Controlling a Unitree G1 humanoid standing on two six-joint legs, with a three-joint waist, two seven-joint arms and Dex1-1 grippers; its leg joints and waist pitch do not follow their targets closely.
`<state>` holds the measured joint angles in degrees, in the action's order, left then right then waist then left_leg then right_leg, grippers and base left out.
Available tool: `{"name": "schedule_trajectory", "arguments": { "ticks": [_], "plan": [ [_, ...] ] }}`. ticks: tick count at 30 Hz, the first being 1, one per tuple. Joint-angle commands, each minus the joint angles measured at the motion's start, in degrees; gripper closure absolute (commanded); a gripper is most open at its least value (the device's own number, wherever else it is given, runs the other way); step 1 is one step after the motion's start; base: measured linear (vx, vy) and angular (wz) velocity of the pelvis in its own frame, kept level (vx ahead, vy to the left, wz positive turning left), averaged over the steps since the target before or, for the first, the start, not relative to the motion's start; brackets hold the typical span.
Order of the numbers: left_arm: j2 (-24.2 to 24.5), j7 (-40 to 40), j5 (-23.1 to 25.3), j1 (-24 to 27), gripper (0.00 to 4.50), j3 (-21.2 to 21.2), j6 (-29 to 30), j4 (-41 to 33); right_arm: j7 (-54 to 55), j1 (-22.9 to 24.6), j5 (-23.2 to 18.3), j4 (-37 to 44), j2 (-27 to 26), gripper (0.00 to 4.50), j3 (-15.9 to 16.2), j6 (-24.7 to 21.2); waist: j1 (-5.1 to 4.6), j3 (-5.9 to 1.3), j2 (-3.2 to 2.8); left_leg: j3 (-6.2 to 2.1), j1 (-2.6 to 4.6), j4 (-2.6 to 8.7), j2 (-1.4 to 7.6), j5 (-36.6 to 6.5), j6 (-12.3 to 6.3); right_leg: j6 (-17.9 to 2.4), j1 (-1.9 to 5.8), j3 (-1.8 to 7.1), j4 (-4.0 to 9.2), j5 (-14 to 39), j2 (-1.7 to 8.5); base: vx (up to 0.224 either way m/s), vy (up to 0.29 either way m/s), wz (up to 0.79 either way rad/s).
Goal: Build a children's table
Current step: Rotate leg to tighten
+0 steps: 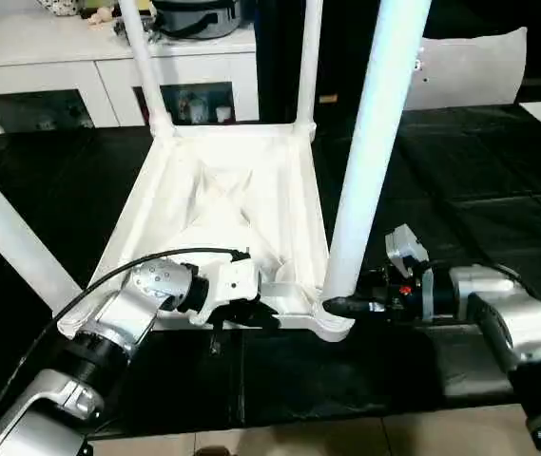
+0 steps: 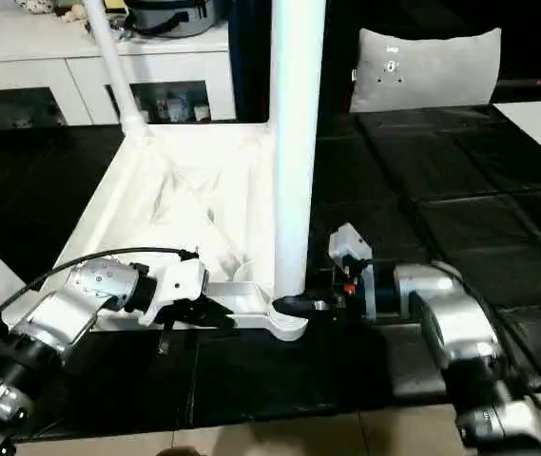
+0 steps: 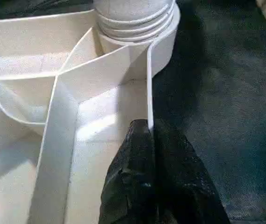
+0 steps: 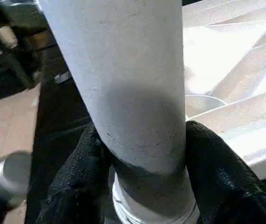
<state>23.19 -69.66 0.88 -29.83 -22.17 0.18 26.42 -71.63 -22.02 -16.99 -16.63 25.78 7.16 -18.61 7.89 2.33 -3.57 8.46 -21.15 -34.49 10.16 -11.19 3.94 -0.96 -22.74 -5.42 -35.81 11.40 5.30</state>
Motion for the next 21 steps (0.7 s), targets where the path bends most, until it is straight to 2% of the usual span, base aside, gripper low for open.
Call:
{"name": "schedule_trajectory", "arguments": {
  "ticks": [1,2,3,4,5,6,7,9,10,11,12,14,15,17,20,21],
  "plan": [
    [-2.6,6.6,0.6,-0.3,4.5,1.3,5.2,-1.4,8.0,0.2,1.6,1.7,-3.8,2.52,0.9,-1.9,-0.78,-3.03,0.92,-0.1,0.15,4.31,2.51,-11.3,-2.25,-9.0,2.98,2.8,5.57,19.5,3.53,0.0,0.0,0.0],
    [-2.9,7.3,0.6,-0.3,4.5,1.5,5.6,-1.5,9.2,0.1,2.1,1.7,-4.1,2.52,0.9,-2.2,-0.78,-3.03,0.92,-0.1,0.15,4.31,2.51,-11.3,-2.25,-9.0,2.98,2.8,5.57,19.5,3.53,0.0,0.0,0.0],
    [-4.9,12.1,1.1,-0.7,4.5,2.8,8.6,-1.7,17.3,-0.3,5.2,1.5,-6.4,2.52,0.4,-4.7,-1.56,-2.76,0.95,-0.17,0.33,4.61,2.36,-13.0,-0.53,-7.4,2.88,2.8,6.07,24.2,3.46,0.0,0.0,0.0],
    [-6.1,14.7,1.3,-0.9,4.5,3.6,10.3,-1.7,22.0,-0.7,6.7,1.5,-8.0,2.52,-0.2,-6.0,-2.33,-2.71,0.94,-0.34,0.37,4.68,2.18,-14.3,0.01,-6.5,2.85,2.65,6.36,26.7,3.55,0.0,0.0,0.0],
    [-7.0,16.4,1.4,-1.0,4.5,4.0,11.6,-1.9,26.0,-1.1,7.2,1.4,-9.6,2.52,-1.3,-8.2,-2.33,-2.71,0.94,-0.34,0.37,4.68,2.18,-14.3,0.01,-6.5,2.85,2.65,6.36,26.7,3.55,0.0,0.0,0.0],
    [-8.8,19.9,1.7,-1.3,4.5,4.9,13.9,-2.2,32.9,-1.8,7.9,1.4,-12.6,2.52,-3.3,-12.4,-3.41,-2.7,1.01,-0.6,0.04,4.88,1.99,-14.8,0.49,-5.4,3.07,2.44,6.53,27.5,3.39,0.0,0.0,0.0],
    [-10.2,22.5,1.8,-1.6,4.5,5.7,15.4,-2.2,36.3,-1.9,8.3,1.6,-14.2,2.52,-4.3,-13.5,-4.04,-2.76,1.0,-0.7,-0.02,4.9,1.91,-15.2,0.52,-5.1,3.1,2.36,6.6,27.8,3.46,0.0,0.0,0.0],
    [-13.5,27.4,1.7,-2.1,4.5,7.0,18.1,-2.1,40.8,-1.4,9.0,2.7,-16.7,2.52,-4.6,-14.2,-4.84,-2.91,0.86,-0.57,0.4,4.75,1.97,-15.0,0.41,-5.7,2.76,2.46,6.79,26.0,3.36,0.0,0.0,0.0],
    [-14.4,28.7,1.7,-2.2,4.5,7.3,18.7,-2.2,41.4,-1.0,9.0,3.2,-17.3,2.52,-4.4,-14.0,-4.89,-2.98,0.9,-0.58,0.3,4.77,2.0,-14.6,0.0,-5.9,2.86,2.5,6.83,25.0,3.38,0.0,0.0,0.0],
    [-15.3,29.7,1.8,-2.2,4.5,7.4,19.3,-2.3,42.2,-0.8,9.0,3.5,-17.9,1.98,-4.4,-13.7,-4.87,-3.08,0.88,-0.56,0.17,4.76,2.04,-13.9,-0.32,-6.1,2.98,2.59,6.73,23.4,3.37,0.0,0.0,0.0],
    [-15.7,30.3,1.9,-2.3,4.5,7.5,19.8,-2.4,42.9,-0.6,9.0,3.7,-18.4,1.85,-4.5,-13.6,-4.96,-3.1,0.83,-0.49,0.03,4.8,2.14,-13.2,-1.19,-7.1,3.01,2.69,6.53,20.1,3.27,0.0,0.0,0.0],
    [-16.6,30.3,2.3,-2.4,4.5,7.0,19.4,-2.5,43.1,-0.3,8.7,4.0,-19.5,1.85,-4.4,-11.8,-4.96,-3.22,0.69,-0.42,-0.06,4.69,2.18,-12.0,-1.9,-8.2,3.07,2.83,6.24,16.6,3.32,0.0,0.0,0.0],
    [-16.5,29.8,2.6,-2.5,4.5,6.4,18.7,-2.6,42.5,-0.1,8.6,4.3,-19.5,1.64,-4.2,-11.1,-4.94,-3.28,0.82,-0.32,-0.11,4.61,2.12,-11.2,-2.29,-8.8,3.23,2.84,6.11,14.8,3.29,0.0,0.0,0.0],
    [-16.0,29.3,3.1,-2.5,4.5,5.8,17.6,-2.7,41.9,0.1,8.6,5.0,-19.3,1.41,-4.1,-10.8,-4.85,-3.34,0.77,-0.24,-0.09,4.49,2.09,-10.3,-2.69,-9.2,3.3,2.89,6.0,13.3,3.3,0.0,0.0,0.0],
    [-14.8,28.1,3.4,-2.3,4.5,5.2,16.1,-2.9,40.5,0.3,8.2,6.0,-18.0,1.31,-4.6,-10.3,-4.59,-3.36,0.74,-0.17,-0.25,4.43,2.08,-8.3,-3.53,-9.6,3.54,2.87,5.81,11.8,3.36,0.0,0.0,0.0],
    [-13.9,26.9,3.5,-2.2,4.5,4.8,15.0,-2.9,38.5,0.4,7.9,5.9,-16.2,1.09,-4.6,-9.6,-4.41,-3.38,0.8,-0.28,-0.17,4.46,2.18,-8.6,-3.45,-9.3,3.63,2.8,5.84,12.3,3.35,0.0,0.0,0.0]
  ]
}}
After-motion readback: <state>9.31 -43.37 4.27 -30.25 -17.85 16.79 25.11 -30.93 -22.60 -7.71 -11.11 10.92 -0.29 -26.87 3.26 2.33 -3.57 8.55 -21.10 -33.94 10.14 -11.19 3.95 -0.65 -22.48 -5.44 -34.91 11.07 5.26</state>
